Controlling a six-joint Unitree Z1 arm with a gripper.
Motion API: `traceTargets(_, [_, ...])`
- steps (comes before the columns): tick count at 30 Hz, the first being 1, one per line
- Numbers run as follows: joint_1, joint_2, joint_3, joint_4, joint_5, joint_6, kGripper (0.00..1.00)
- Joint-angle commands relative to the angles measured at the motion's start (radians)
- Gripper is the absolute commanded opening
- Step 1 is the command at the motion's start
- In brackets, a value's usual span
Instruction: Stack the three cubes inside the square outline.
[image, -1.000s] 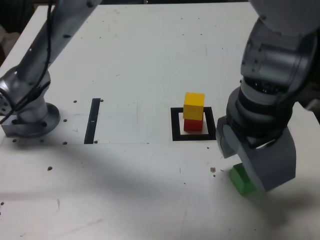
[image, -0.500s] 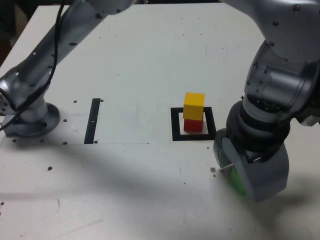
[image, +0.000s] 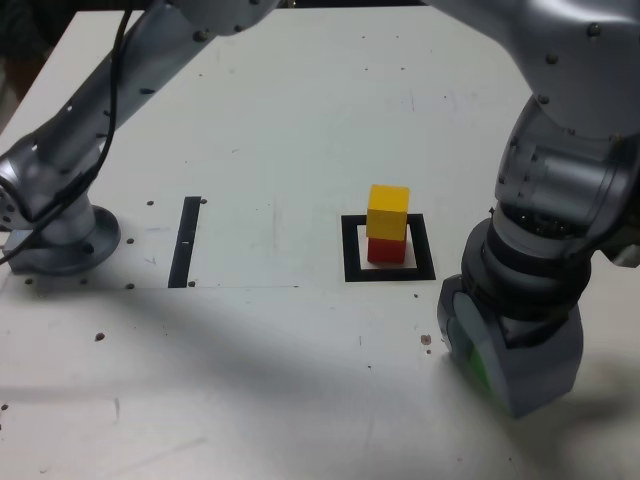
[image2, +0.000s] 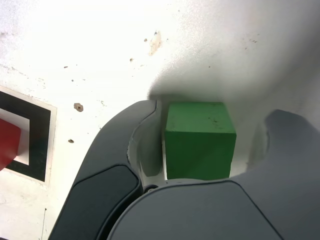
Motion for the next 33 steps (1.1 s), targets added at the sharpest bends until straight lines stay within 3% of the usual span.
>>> traceTargets(1, [-0.001,0.004,0.004,0.0,0.003,0.001,0.28])
traceTargets(11, [-0.002,-0.005,0.013,0.002,0.009,0.001,0.28])
traceTargets(16, [-0.001,-0.051,0.031,0.017,0.031,-0.008,0.28])
traceTargets(25, [0.022,-0.202,0.088,0.121,0.089,-0.054,0.28])
traceTargets(33, [0.102,-0.278,0.103,0.208,0.08,-0.127,0.28])
